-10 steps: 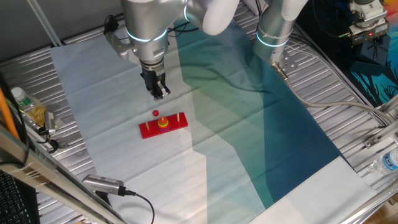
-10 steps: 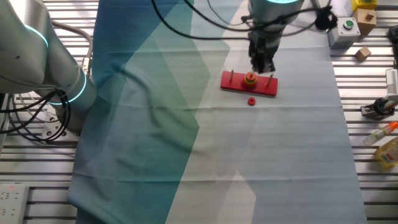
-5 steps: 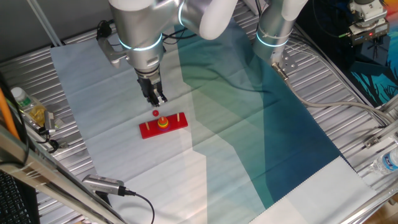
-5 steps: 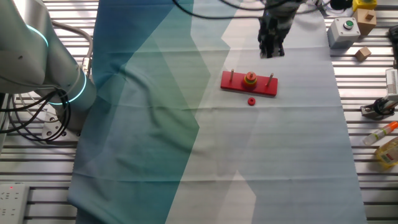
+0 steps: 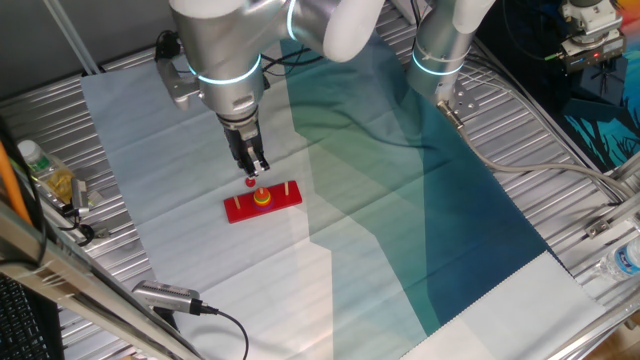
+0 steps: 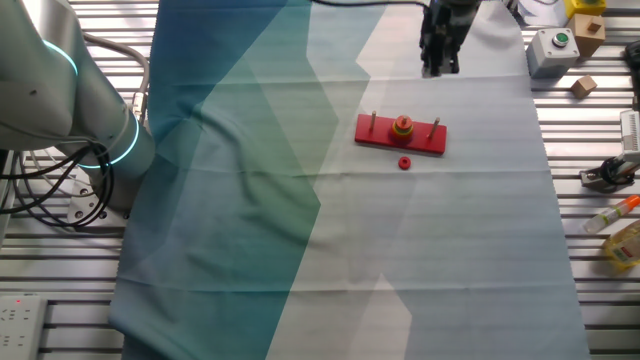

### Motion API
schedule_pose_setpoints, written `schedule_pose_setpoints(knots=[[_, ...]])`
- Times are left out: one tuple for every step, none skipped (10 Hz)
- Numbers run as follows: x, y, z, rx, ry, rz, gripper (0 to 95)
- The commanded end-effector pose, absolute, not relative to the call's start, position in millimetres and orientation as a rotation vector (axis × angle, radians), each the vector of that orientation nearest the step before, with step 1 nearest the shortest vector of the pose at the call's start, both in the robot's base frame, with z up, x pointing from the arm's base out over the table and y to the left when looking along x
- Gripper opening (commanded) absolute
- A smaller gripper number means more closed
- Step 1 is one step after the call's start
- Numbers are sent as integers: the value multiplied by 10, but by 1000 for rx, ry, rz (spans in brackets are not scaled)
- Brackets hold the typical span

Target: Take out one Hanoi block and throw it aside

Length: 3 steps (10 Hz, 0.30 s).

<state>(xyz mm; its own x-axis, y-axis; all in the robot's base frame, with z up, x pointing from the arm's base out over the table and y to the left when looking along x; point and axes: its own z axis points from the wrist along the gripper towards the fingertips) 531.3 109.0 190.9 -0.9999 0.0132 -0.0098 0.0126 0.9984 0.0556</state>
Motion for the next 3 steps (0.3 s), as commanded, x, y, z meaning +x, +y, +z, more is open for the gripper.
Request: schedule_pose_setpoints(knots=[[5248,1122,1976,82,3134,116,0],[5227,1132,1997,79,3134,131,0],[5223,1132,2000,88,3137,148,0]])
